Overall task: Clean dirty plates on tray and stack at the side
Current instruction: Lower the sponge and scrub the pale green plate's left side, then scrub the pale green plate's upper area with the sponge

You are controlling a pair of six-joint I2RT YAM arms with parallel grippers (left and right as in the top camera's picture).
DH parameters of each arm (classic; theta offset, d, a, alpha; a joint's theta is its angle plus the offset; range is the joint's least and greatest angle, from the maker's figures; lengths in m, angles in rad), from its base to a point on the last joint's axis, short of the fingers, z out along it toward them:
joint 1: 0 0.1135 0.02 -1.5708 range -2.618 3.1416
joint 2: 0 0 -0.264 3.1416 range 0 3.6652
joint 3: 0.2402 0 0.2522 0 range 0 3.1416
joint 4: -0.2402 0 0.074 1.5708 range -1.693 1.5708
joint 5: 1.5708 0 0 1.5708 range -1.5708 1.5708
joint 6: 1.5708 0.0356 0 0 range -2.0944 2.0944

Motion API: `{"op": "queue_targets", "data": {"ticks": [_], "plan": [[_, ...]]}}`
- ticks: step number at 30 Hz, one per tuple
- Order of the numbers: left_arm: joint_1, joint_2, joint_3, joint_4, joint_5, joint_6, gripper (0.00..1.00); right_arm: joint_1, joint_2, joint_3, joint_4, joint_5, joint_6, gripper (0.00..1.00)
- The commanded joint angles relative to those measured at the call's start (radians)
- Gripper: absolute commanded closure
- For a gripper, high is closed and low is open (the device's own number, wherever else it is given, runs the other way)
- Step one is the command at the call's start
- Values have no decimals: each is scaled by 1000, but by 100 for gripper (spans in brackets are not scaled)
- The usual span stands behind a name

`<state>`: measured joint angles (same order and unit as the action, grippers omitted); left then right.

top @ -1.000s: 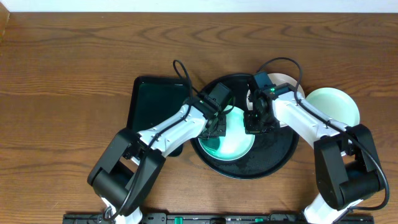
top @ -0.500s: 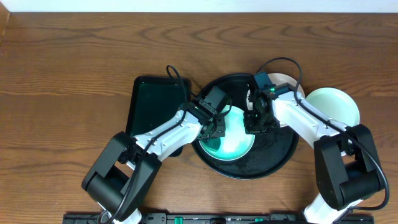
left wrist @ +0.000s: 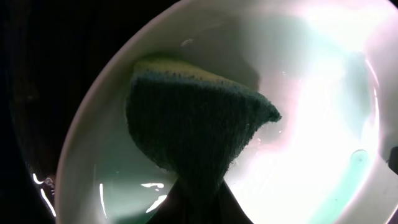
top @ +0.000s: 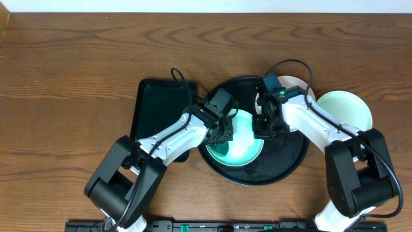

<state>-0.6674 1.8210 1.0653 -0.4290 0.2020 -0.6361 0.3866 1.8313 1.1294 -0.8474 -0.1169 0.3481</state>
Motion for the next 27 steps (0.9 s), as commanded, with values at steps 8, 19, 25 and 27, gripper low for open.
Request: {"op": "queue_targets", "data": {"ticks": [8, 19, 25, 27], "plan": [[29, -108, 39, 16, 109, -1, 92, 21, 3, 0, 18, -53, -16, 99], [136, -205, 48, -100, 106, 56, 92, 21, 3, 0, 24, -83, -16, 99], [127, -203, 48, -124, 84, 82, 92, 21, 3, 0, 24, -83, -16, 99], [120, -200, 48, -125, 58, 81, 92, 21, 3, 0, 24, -83, -16, 99]]}}
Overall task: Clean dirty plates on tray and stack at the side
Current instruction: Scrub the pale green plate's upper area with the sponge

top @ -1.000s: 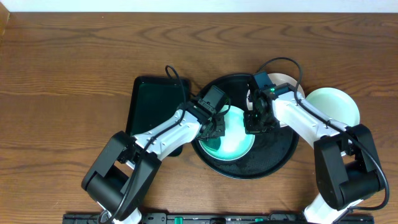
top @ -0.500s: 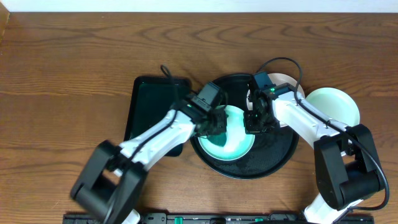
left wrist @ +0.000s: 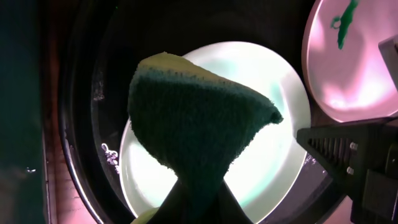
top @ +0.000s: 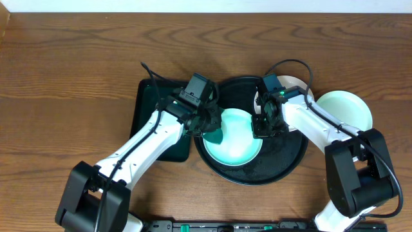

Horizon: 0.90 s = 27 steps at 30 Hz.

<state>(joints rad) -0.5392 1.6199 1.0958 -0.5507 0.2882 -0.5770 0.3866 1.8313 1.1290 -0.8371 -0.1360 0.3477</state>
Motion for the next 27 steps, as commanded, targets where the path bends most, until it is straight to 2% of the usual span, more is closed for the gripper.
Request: {"op": "queue_targets", "data": {"ticks": [1, 27], "plan": [[-13, 6, 17, -3, -42, 23, 92, 21, 3, 0, 14, -64, -16, 99], [-23, 131, 15, 19, -72, 22, 92, 49, 3, 0, 29, -83, -50, 99]]}}
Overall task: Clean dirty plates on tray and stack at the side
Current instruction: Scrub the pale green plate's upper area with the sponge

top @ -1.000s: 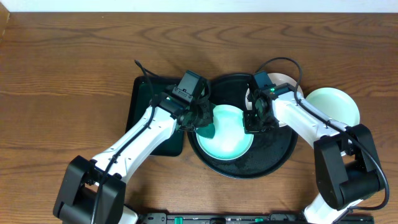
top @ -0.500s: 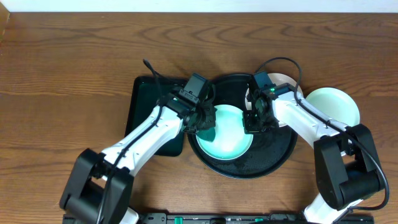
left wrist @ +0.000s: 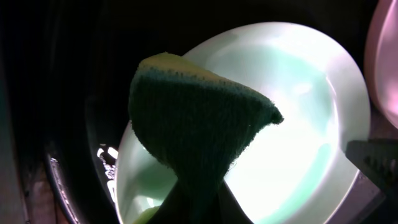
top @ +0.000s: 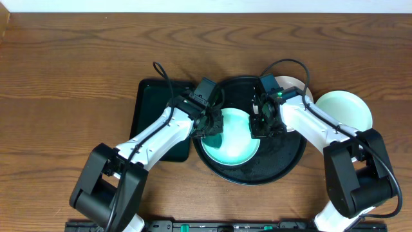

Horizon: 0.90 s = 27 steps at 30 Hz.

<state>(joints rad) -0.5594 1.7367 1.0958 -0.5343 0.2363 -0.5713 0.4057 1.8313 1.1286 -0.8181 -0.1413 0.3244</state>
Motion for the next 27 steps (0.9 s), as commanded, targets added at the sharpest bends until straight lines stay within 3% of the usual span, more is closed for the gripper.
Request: {"op": "queue_targets", "data": {"ticks": [1, 8, 27], "plan": [[-3, 16, 15, 4, -21, 16, 92, 30, 3, 0, 10, -78, -26, 99], [-3, 17, 15, 4, -21, 16, 92, 30, 3, 0, 18, -156, -61, 99], [-3, 17, 15, 4, -20, 16, 92, 52, 3, 0, 21, -80, -50, 99]]}}
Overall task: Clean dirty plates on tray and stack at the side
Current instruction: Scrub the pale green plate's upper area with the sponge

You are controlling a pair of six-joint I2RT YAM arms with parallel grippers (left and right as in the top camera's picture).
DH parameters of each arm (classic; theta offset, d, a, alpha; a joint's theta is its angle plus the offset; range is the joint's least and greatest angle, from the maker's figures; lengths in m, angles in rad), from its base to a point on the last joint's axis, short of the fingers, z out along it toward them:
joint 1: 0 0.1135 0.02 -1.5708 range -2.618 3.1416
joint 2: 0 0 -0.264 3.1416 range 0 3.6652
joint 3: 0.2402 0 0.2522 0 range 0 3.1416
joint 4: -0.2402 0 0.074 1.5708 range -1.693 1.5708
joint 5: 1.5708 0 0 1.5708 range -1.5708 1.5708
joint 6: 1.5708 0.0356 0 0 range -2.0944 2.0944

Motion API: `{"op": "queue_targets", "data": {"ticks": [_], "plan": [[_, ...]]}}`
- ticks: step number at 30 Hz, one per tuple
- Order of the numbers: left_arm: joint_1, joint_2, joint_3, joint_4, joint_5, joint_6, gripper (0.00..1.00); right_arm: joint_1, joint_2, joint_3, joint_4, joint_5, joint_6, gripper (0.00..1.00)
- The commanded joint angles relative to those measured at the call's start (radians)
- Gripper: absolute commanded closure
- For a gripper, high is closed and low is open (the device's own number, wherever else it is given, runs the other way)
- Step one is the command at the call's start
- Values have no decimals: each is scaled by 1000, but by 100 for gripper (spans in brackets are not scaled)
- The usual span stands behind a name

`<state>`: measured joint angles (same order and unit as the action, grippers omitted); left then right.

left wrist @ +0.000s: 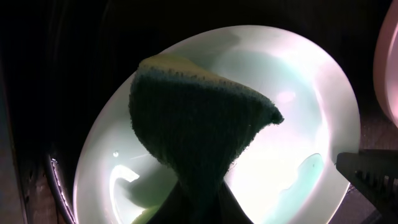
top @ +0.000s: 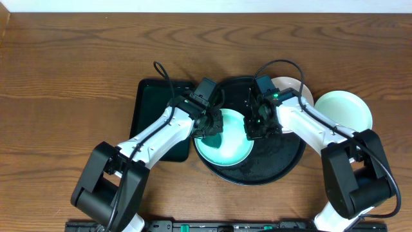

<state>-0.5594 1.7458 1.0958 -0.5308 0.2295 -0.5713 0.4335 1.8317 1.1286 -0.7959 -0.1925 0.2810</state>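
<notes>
A pale green plate [top: 225,147] lies in the round black tray [top: 283,161]. My left gripper [top: 209,124] is shut on a green and yellow sponge [left wrist: 193,124], held just over the plate's [left wrist: 298,112] left half. A green smear [left wrist: 308,171] shows on the plate's lower right in the left wrist view. My right gripper [top: 255,126] is shut on the plate's right rim; one of its fingers [left wrist: 373,180] shows there. A pinkish white plate [top: 293,86] sits at the tray's back right, partly under the right arm.
Another pale green plate [top: 344,109] rests on the wooden table right of the tray. A dark rectangular tray [top: 154,109] lies left of the round one, under the left arm. Cables arch over both wrists.
The green plate and my right gripper on its rim have shifted a little to the left. The sponge now sits slightly closer over the plate, still on its left half.
The sponge was first down close in the green plate while my right gripper held the rim. Then the left gripper was farther away, by the tray's left edge. After that it was back over the plate's left half, where it is now.
</notes>
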Motion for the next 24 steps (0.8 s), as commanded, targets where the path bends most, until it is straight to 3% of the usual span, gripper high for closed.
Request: {"op": "queue_targets", "data": {"ticks": [1, 24], "plan": [[-3, 8, 15, 0, -13, 16, 92, 22, 3, 0, -4, -14, -4, 99], [-3, -10, 16, 1, 21, 17, 92, -21, -52, 2, -60, 126, 68, 99]]}}
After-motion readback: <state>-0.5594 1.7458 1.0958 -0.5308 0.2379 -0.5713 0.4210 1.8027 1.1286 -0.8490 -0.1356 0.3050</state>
